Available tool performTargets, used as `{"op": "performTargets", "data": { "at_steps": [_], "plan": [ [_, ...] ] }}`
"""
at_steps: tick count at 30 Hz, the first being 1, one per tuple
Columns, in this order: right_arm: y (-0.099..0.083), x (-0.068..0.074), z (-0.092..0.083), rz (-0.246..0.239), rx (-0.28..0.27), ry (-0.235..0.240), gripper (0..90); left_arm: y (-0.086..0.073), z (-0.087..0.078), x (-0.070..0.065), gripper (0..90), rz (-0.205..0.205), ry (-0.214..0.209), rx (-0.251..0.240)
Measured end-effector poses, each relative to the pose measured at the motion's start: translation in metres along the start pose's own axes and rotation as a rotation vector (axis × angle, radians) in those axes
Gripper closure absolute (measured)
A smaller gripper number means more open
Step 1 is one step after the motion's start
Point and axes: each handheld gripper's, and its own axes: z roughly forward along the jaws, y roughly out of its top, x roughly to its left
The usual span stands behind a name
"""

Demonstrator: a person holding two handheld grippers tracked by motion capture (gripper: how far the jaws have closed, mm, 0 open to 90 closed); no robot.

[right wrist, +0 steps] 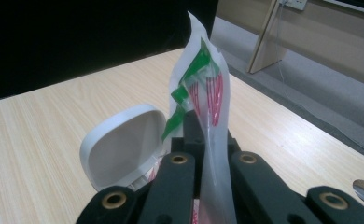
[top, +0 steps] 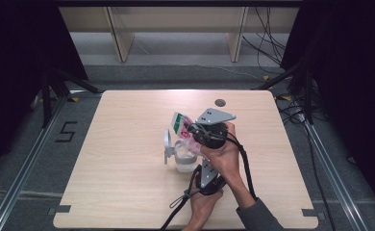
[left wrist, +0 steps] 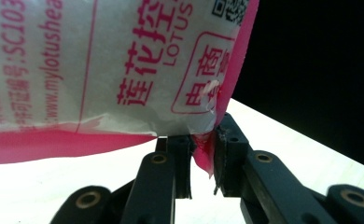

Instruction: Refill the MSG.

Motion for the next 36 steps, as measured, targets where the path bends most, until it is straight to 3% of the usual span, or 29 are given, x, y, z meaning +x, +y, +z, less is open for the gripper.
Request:
{"op": "performTargets", "data": {
  "at_steps": [5, 6, 7, 24, 36],
  "plan": [
    [-0.0001, -0.0010, -0.0002, -0.004, 0.004, -0.008, 90.0, 0.0000, 0.0007, -0.0004, 78.0, 0.003, 0.001, 0.004],
    [-0.0001, -0.0014, 0.0000, -0.013, 0.001, -0.012, 90.0, -0.0003, 0.0044, -0.0051, 78.0, -0.063, -0.011, -0.052],
    [-0.0002, -0.0009, 0.0002, -0.010, 0.004, -0.009, 90.0, -0.0005, 0.0059, -0.0061, 78.0, -0.080, -0.014, -0.069],
    [0.0005, 0.0001, 0.0013, -0.002, 0.015, 0.004, 90.0, 0.0004, 0.0065, -0.0058, 77.9, -0.090, -0.018, -0.077],
    [0.0008, 0.0008, 0.0033, -0.013, 0.000, -0.015, 90.0, 0.0009, 0.0073, -0.0070, 77.9, -0.103, -0.012, -0.089]
  ]
}}
